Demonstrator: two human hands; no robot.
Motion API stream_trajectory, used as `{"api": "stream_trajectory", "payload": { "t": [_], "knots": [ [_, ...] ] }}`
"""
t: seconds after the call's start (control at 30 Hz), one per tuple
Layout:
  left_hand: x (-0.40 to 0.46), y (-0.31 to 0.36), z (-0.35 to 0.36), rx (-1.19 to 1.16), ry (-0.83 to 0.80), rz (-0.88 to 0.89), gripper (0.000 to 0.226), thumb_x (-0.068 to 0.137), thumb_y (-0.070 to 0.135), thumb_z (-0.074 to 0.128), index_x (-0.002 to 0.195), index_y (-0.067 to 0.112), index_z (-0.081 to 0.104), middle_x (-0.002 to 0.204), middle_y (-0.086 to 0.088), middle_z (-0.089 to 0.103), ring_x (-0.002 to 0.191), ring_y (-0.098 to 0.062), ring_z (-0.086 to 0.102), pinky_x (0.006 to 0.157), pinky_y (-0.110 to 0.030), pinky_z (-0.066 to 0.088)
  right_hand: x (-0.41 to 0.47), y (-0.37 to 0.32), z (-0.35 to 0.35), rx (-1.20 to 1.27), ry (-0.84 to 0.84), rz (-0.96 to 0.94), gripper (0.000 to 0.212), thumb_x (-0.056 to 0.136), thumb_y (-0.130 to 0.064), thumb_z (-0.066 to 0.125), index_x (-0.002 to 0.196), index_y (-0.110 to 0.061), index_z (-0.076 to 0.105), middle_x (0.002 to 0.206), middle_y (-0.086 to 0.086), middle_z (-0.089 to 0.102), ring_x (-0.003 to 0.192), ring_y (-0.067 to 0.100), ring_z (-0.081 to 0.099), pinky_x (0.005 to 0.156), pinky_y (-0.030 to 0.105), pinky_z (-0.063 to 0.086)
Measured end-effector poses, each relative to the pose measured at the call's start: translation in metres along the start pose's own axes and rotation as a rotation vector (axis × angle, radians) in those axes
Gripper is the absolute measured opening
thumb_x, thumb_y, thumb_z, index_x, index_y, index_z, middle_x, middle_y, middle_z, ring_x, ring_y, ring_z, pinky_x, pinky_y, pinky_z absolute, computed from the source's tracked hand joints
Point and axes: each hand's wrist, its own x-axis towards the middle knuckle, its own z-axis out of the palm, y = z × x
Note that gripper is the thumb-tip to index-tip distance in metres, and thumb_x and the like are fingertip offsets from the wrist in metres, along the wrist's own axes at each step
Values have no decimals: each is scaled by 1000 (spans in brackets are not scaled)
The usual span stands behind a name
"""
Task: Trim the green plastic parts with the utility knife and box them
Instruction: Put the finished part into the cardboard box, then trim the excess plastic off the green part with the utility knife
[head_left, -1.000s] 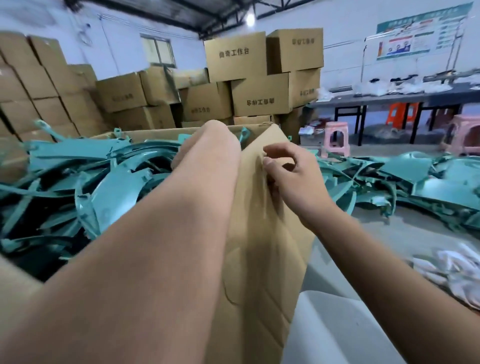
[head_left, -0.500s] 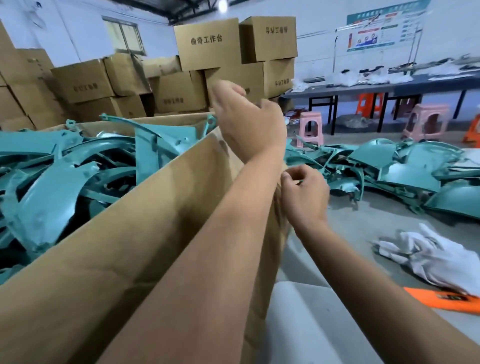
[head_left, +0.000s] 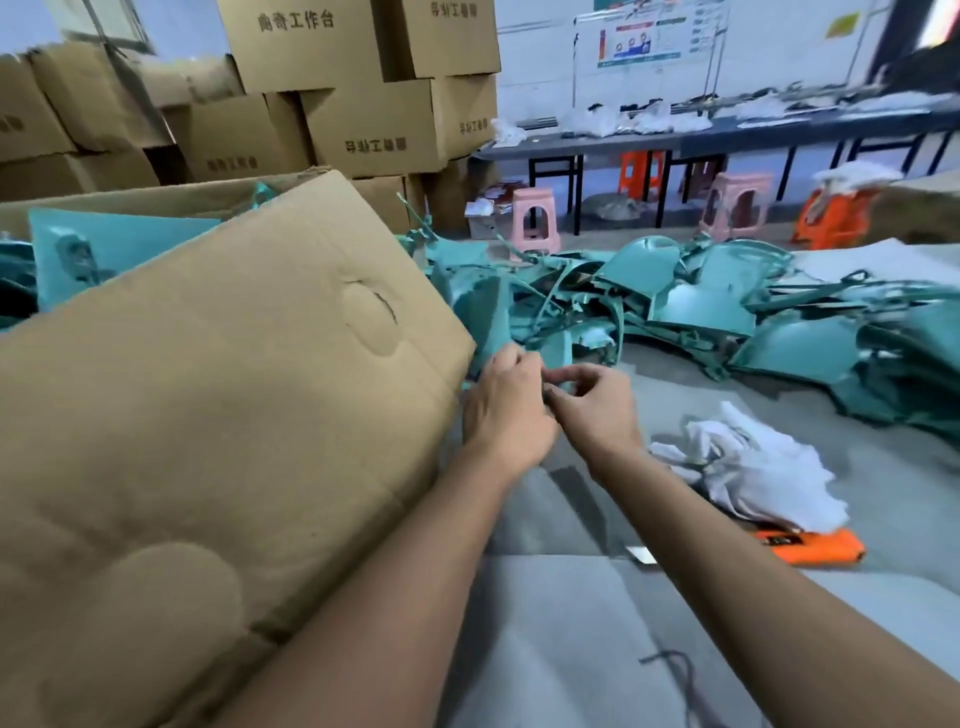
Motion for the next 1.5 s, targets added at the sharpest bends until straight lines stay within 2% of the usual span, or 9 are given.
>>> {"api": "stream_trajectory", "payload": {
  "t": [0.37,0.63,0.77,0.9,1.07,1.2,1.3,1.37,1.5],
  "knots": [
    [-2,-7,-19,185,171,448,47,73,-1,67,117,15,65,162,-3,29,141,-26,38,109,-40,45,0,-23,-46,154,442,-250,16,72,-13,66,68,-27,59,62,-12,55,54,3,43,57,27,39],
    [5,8,0,-2,-8,11,43,80,10,64,119,27,63,166,12,3,105,-28,62,75,-36,51,-4,-1,-122,175,788,-237,10,81,-11,58,87,-16,63,67,-10,48,58,2,41,61,22,37],
    [11,12,18,-101,-252,-157,57,82,13,55,135,33,58,145,-6,46,105,-29,62,79,-33,51,-16,11,-141,166,899,-368,13,82,-7,55,88,-18,59,72,-16,46,60,1,43,62,17,35],
    [5,12,34,-454,-104,-306,26,89,15,65,112,27,65,100,-4,70,86,-28,71,76,-38,60,-6,20,-173,213,1002,-295,15,88,-14,56,90,-28,56,81,-4,57,69,6,50,69,31,46],
    [4,27,41,-584,121,-438,36,84,27,80,106,21,51,89,4,63,84,-24,65,65,-29,52,1,48,-194,-225,280,162,39,94,-14,71,131,-18,64,114,17,69,83,20,62,77,32,49],
    [7,35,52,-569,-28,-502,29,94,43,65,108,19,56,101,-9,73,96,-32,70,85,-41,59,-27,42,-182,-786,289,-289,21,85,-27,79,102,-17,72,106,12,60,100,33,53,90,39,43],
    [2,32,56,-393,-27,-557,45,99,54,48,104,13,66,101,-11,75,98,-35,70,93,-42,55,-47,33,-177,-749,-262,-417,32,82,-54,76,76,-24,66,74,-10,60,77,20,57,68,34,46],
    [-1,28,62,-453,41,-571,39,101,48,48,109,14,66,102,-11,75,98,-36,71,92,-44,56,-58,37,-176,-920,-545,-366,38,74,-65,76,84,-30,67,85,-14,63,90,13,54,79,33,48],
    [-10,26,62,-723,329,-485,18,104,29,53,101,22,68,73,2,68,69,-21,64,64,-30,50,-60,50,-183,-1137,-427,-320,31,88,-57,70,105,-31,66,113,-12,63,112,17,50,95,35,43]
  ]
}}
